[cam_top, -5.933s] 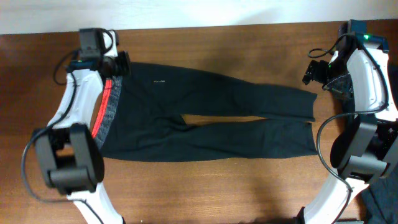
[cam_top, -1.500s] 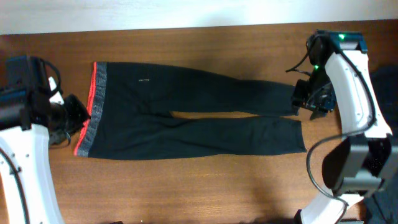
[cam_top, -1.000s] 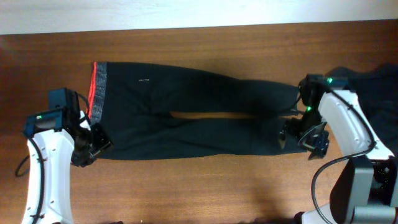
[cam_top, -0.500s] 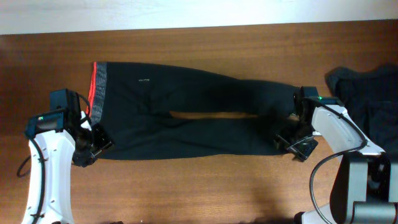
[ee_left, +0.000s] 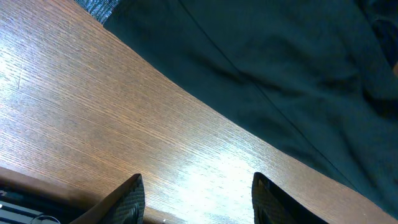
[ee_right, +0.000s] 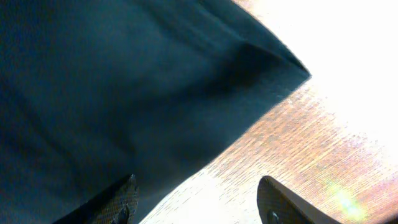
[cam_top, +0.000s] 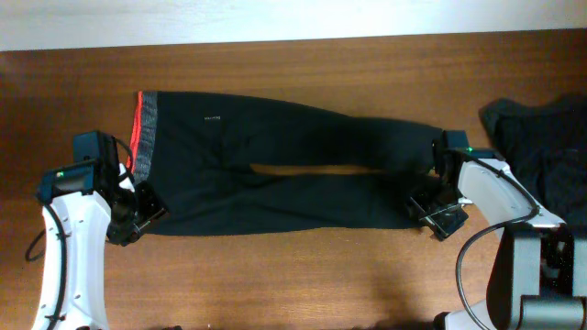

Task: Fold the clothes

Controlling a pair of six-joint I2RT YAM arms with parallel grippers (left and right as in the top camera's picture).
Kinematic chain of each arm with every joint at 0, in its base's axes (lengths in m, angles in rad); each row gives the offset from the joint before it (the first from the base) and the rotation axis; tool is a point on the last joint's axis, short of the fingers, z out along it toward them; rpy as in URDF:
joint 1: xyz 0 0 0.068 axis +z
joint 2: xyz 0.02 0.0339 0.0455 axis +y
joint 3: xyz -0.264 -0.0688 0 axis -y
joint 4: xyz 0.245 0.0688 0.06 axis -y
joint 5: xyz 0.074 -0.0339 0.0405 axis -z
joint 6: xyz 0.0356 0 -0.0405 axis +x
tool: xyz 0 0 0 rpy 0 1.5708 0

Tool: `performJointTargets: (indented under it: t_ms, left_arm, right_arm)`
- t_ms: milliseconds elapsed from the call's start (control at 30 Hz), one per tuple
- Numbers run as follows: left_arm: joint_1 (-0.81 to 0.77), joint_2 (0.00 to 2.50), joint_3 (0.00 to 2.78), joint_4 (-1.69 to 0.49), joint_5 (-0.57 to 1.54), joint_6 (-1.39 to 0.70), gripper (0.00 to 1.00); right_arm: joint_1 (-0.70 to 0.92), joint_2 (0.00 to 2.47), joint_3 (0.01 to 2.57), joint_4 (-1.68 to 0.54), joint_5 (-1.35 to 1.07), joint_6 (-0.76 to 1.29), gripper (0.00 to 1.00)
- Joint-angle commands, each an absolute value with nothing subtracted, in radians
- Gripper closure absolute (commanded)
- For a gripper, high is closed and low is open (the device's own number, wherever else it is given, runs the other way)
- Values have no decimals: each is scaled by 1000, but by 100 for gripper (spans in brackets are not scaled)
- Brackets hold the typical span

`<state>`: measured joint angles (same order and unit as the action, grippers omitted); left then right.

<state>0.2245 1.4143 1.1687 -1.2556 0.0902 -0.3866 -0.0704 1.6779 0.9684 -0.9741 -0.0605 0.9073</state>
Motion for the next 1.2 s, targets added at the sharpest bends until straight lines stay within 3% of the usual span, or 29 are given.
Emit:
performJointTargets:
  t_ms: [0,233,333,367,467,533,700,767,867,1000,1167]
  left_arm:
    - [223,1409,1163,-1256,101,-401,44]
    - [223,1409,1163,-1250,100,-401,44]
    - [223,1409,1160,-1249,99,-405,43]
    - [223,1409,1157,-1249,96,-408,36]
    - [223,1409,1142,-1242,93,-408,34]
    - [223,1409,1126,-1230,85,-411,34]
    - [223,1409,1098,-1206,86,-411,34]
    - [223,1409,1097,-1203,85,-411,34]
    - [223,1409,1097,-1203,82,-411,34]
    - [223,1409,1097,-1204,78,-411,34]
    - [223,1409,1074,-1192,24,-458,34]
  right_arm:
    - [-74,1657,936,-948,-6,959,34]
    - [-74,1658,929,-892,-6,959,40]
    - [-74,1658,929,-874,-7,960,51]
    - [-74,1658,929,-875,-7,959,55]
    - [-74,1658,929,-878,-6,959,54]
    - [-74,1658,926,-883,-6,959,48]
    - [-74,1658,876,-837,-6,959,49]
    - [-74,1658,852,-800,-7,959,55]
    - [-74,1658,843,-785,-10,959,71]
    - [-74,1657,843,-784,-10,959,83]
    - [-74,1657,843,-785,-10,958,87]
